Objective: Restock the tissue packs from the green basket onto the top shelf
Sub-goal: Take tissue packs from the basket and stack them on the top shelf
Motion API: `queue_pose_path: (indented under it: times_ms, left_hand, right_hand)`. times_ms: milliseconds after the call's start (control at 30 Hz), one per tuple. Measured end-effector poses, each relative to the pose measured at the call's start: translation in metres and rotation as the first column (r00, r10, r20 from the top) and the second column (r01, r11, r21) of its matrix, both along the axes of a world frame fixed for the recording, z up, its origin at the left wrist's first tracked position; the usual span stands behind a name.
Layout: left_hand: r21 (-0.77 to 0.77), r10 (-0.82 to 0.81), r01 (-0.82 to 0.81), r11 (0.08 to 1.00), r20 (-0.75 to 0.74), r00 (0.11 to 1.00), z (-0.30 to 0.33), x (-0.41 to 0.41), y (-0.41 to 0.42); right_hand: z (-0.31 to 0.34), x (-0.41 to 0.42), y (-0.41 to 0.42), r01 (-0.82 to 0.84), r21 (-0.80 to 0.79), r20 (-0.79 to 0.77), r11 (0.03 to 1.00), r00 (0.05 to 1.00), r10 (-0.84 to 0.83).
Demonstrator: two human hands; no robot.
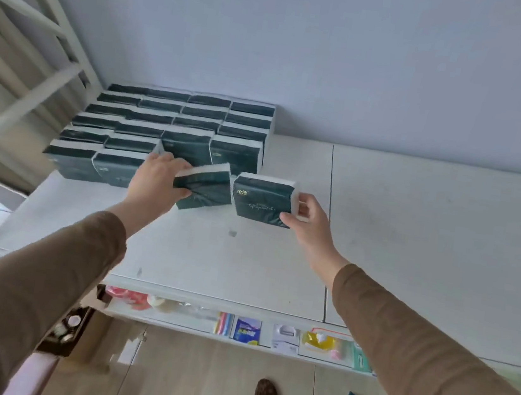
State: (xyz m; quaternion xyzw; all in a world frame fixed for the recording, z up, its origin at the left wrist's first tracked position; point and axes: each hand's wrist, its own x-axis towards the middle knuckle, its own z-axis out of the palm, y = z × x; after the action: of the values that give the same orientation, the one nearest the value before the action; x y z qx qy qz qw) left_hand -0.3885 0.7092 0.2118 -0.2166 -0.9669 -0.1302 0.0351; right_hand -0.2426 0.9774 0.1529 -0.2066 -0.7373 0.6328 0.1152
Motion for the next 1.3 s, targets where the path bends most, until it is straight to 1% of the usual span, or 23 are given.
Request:
queue_pose_path:
  times_ms: [100,267,333,433,500,567,633,733,800,867,967,1067,1167,1300]
  left_hand:
    - [-0.017,-0.028,0.027,0.999,-0.053,0.998,0.000,-0.043,-0.008]
    - [-0.140,-0.117,0.102,0.985,-0.109,0.987,-0.004,-0.098,-0.025]
    - [-0.175,-0.151,0.131,0.976,-0.108,0.982,-0.009,-0.112,-0.031]
    - [-0.211,-0.216,0.188,0.959,-0.116,0.970,-0.016,-0.126,-0.037]
    - [-0.212,-0.251,0.221,0.952,-0.128,0.959,-0.020,-0.132,-0.038]
    - [-0.205,-0.272,0.242,0.948,-0.132,0.953,-0.021,-0.136,-0.038]
    - [-0.222,-0.295,0.260,0.940,-0.142,0.945,-0.020,-0.138,-0.037]
    - [-0.268,-0.321,0.268,0.925,-0.179,0.930,-0.018,-0.131,-0.035]
    - [-0.247,-0.354,0.305,0.920,-0.189,0.916,-0.019,-0.120,-0.029]
    - [-0.209,-0.412,0.374,0.904,-0.190,0.891,-0.018,-0.102,-0.015]
    - [-0.150,-0.520,0.499,0.853,-0.180,0.835,-0.015,-0.064,0.022]
    - [-0.080,-0.623,0.618,0.782,-0.134,0.771,-0.015,-0.015,0.070]
    - [-0.026,-0.722,0.722,0.691,-0.064,0.689,-0.024,0.049,0.119]
    - [-0.001,-0.816,0.816,0.578,-0.014,0.577,-0.037,0.152,0.183]
  right_hand:
    - [-0.006,-0.038,-0.013,-0.001,0.053,0.007,0.999,1.000,0.001]
    - [-0.019,-0.088,-0.042,0.042,0.145,0.044,0.989,0.998,-0.049]
    - [-0.026,-0.104,-0.057,0.103,0.162,0.057,0.981,0.992,-0.114]
    - [-0.032,-0.122,-0.079,0.223,0.141,0.059,0.965,0.971,-0.233]
    - [-0.037,-0.133,-0.089,0.329,0.155,0.040,0.931,0.940,-0.339]
    - [-0.040,-0.139,-0.094,0.401,0.172,0.044,0.900,0.909,-0.414]
    - [-0.038,-0.142,-0.095,0.413,0.170,0.073,0.895,0.900,-0.430]
    - [-0.033,-0.134,-0.089,0.360,0.200,0.135,0.911,0.911,-0.389]
    - [-0.026,-0.119,-0.084,0.324,0.247,0.165,0.913,0.915,-0.369]
    - [-0.020,-0.096,-0.078,0.304,0.318,0.180,0.898,0.911,-0.372]
    - [-0.008,-0.046,-0.065,0.281,0.436,0.173,0.855,0.906,-0.386]
    - [0.001,0.020,-0.045,0.271,0.550,0.168,0.790,0.891,-0.423]
    - [0.007,0.101,-0.023,0.251,0.657,0.182,0.711,0.862,-0.473]
    - [0.006,0.222,0.010,0.233,0.734,0.211,0.637,0.814,-0.541]
